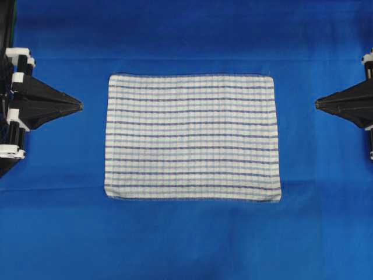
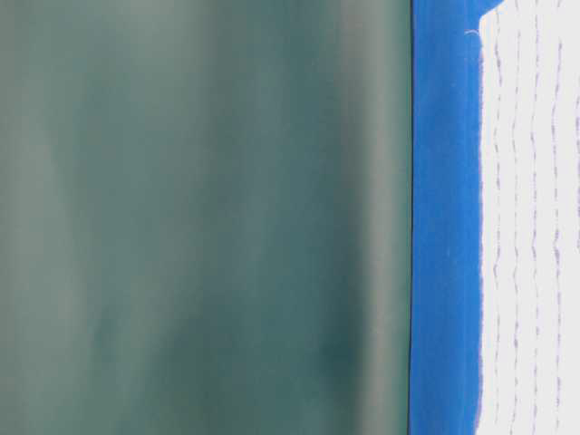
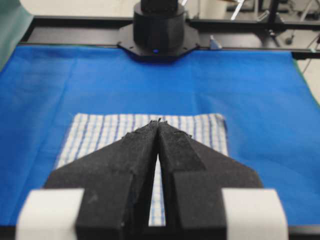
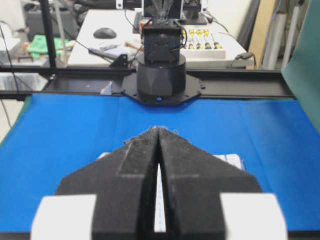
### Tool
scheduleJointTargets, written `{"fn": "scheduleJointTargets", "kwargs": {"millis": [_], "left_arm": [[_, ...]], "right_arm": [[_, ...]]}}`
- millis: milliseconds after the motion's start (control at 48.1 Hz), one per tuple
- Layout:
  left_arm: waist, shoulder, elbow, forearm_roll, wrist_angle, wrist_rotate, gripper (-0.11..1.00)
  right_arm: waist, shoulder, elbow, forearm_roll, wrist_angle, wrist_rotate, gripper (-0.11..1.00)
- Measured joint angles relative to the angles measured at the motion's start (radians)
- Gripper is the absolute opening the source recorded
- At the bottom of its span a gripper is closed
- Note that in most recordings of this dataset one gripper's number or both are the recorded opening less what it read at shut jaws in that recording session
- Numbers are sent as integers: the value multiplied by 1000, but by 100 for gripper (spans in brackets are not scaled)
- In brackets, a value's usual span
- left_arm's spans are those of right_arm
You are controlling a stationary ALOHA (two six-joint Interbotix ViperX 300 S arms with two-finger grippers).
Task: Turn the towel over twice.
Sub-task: 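Move both grippers toward the far corners of the blue-checked white towel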
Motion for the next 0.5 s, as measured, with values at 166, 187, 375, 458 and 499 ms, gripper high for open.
{"fn": "scheduleJointTargets", "kwargs": {"millis": [166, 187, 375, 458, 499], "left_arm": [[0, -3, -2, -8, 8, 26, 0], [0, -3, -2, -8, 8, 29, 0], [5, 14, -2, -9, 11, 28, 0], [18, 31, -2, -9, 11, 28, 0], [26, 41, -2, -9, 11, 28, 0]], "right_arm": [[-9, 9, -14, 0, 40, 0, 0], [-11, 11, -18, 0, 51, 0, 0], [-52, 41, -40, 0, 127, 9, 0], [-78, 63, -40, 0, 138, 12, 0], [-94, 75, -40, 0, 140, 17, 0]]}}
